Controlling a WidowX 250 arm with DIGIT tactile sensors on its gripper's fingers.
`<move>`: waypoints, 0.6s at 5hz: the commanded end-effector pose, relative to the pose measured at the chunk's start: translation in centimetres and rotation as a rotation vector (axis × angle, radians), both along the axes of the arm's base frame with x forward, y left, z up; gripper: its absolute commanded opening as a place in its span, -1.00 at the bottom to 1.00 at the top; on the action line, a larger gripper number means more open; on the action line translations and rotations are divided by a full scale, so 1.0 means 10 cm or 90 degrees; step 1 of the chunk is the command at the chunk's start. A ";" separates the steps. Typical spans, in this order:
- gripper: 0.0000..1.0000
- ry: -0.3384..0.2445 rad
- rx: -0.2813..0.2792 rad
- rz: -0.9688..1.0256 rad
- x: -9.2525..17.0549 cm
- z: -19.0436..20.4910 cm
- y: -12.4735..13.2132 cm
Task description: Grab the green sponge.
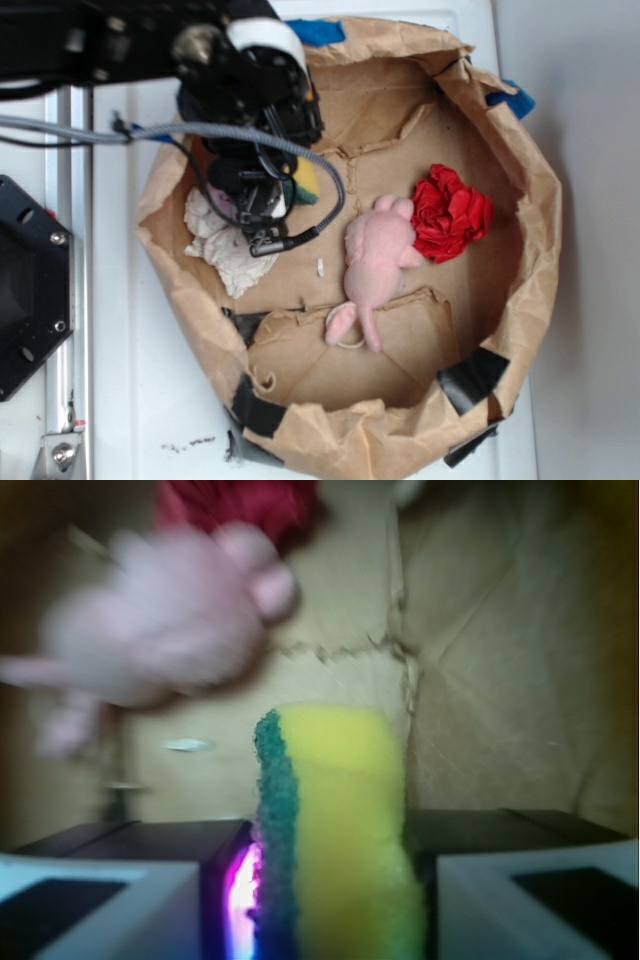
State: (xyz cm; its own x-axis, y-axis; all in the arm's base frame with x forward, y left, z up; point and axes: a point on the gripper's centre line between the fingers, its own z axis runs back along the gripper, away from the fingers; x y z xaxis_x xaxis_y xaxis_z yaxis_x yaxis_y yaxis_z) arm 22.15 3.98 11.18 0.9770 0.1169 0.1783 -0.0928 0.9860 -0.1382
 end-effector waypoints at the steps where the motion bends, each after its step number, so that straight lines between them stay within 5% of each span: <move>1: -1.00 0.023 0.008 0.100 0.18 0.69 -0.19; 3: -1.00 0.025 0.022 0.109 0.31 0.69 -0.21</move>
